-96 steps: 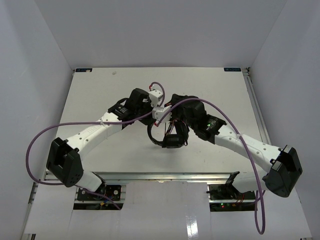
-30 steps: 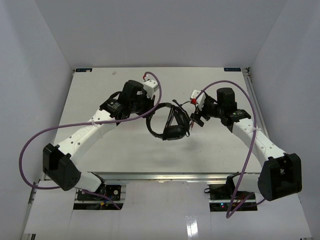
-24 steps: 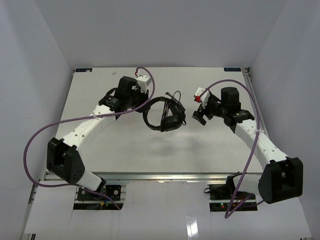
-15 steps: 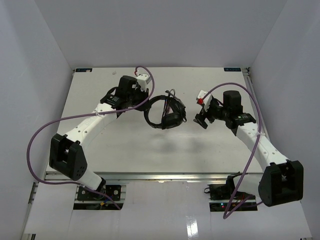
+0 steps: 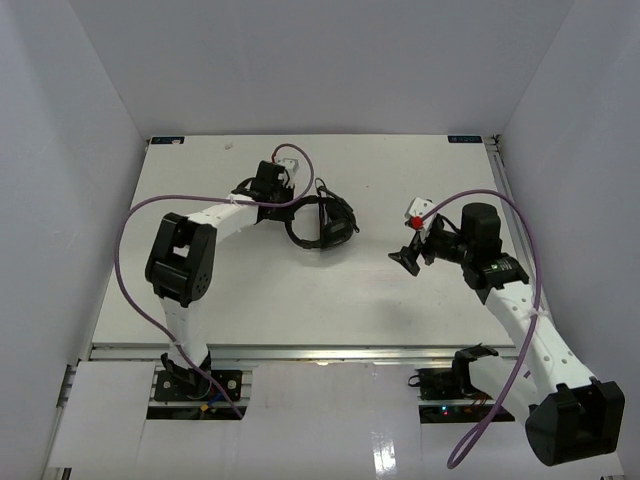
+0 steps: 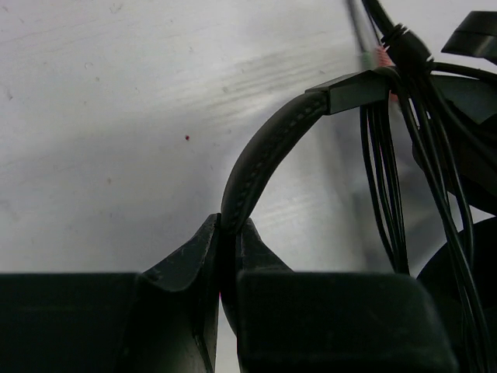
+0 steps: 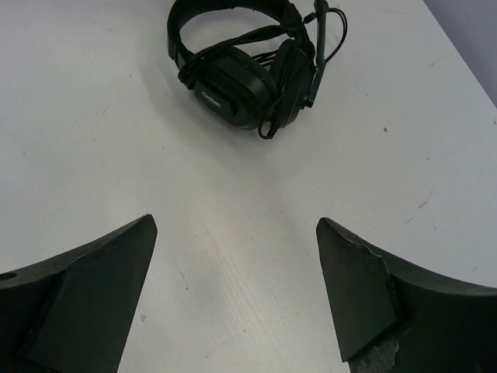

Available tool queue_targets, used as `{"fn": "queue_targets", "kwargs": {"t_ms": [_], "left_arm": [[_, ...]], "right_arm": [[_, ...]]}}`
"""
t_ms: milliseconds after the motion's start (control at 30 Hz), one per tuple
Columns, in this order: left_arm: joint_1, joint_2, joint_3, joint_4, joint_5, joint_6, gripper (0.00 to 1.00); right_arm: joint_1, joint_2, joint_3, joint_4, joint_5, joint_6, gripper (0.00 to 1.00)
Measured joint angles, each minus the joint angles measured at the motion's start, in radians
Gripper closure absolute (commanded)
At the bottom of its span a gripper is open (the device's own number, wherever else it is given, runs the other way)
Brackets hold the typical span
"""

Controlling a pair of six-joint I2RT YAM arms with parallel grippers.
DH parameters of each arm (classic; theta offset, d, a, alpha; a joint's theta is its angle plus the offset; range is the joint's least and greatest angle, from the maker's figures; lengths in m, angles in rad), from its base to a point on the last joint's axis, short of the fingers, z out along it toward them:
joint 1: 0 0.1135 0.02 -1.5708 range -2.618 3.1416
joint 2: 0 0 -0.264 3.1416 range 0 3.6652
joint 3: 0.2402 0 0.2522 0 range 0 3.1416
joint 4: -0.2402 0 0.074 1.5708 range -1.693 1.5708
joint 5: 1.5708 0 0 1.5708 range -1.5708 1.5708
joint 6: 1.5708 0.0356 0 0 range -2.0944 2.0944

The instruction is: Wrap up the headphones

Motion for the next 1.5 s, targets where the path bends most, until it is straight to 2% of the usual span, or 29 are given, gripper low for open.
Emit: {"fn": "queue_targets", "kwargs": {"t_ms": [167,233,400,533,567,667,800,1033,1300,1367,1500], "left_arm": [[0.001,0.114,0.067,0.047,-0.058,0.003,0.99],[0.003,0.146,0.105,0.062,-0.071,0.005,0.87],[0.012,0.183,0.143,0.099,-0.087,-0.007,0.32],[0.020,0.176,0.137,0.118,-0.086,-0.016,0.11],[0.022,0.167,0.128,0.121,-0.085,-0.019,0.09],[0.026,0.118,0.090,0.121,-0.080,-0.022,0.03],[0.027,-0.022,0.004,0.127,-0.041,-0.023,0.02],[0.027,-0.462,-0.209,0.158,0.065,-0.018,0.02],[0.027,-1.060,-0.616,0.212,0.182,-0.029,0.02],[0.027,-1.163,-0.685,0.204,0.202,-0.038,0.02],[0.027,-1.254,-0.753,0.198,0.226,-0.059,0.02]], "right_arm": [[-0.016,-0.043,-0.055,0.015,-0.001,0.029,0.10],[-0.025,-0.053,-0.070,0.022,-0.003,0.042,0.10],[-0.056,-0.067,-0.083,0.033,-0.006,0.063,0.10],[-0.075,-0.071,-0.090,0.038,-0.009,0.070,0.10],[-0.078,-0.071,-0.090,0.038,-0.010,0.071,0.10],[-0.086,-0.071,-0.090,0.040,0.003,0.090,0.10],[-0.090,-0.071,-0.089,0.036,0.084,0.160,0.10],[-0.093,-0.089,-0.066,-0.004,0.267,0.279,0.10],[-0.093,-0.193,-0.064,-0.038,0.534,0.430,0.10],[-0.093,-0.219,-0.063,-0.046,0.587,0.457,0.10],[-0.093,-0.236,-0.053,-0.087,0.634,0.485,0.10]]}}
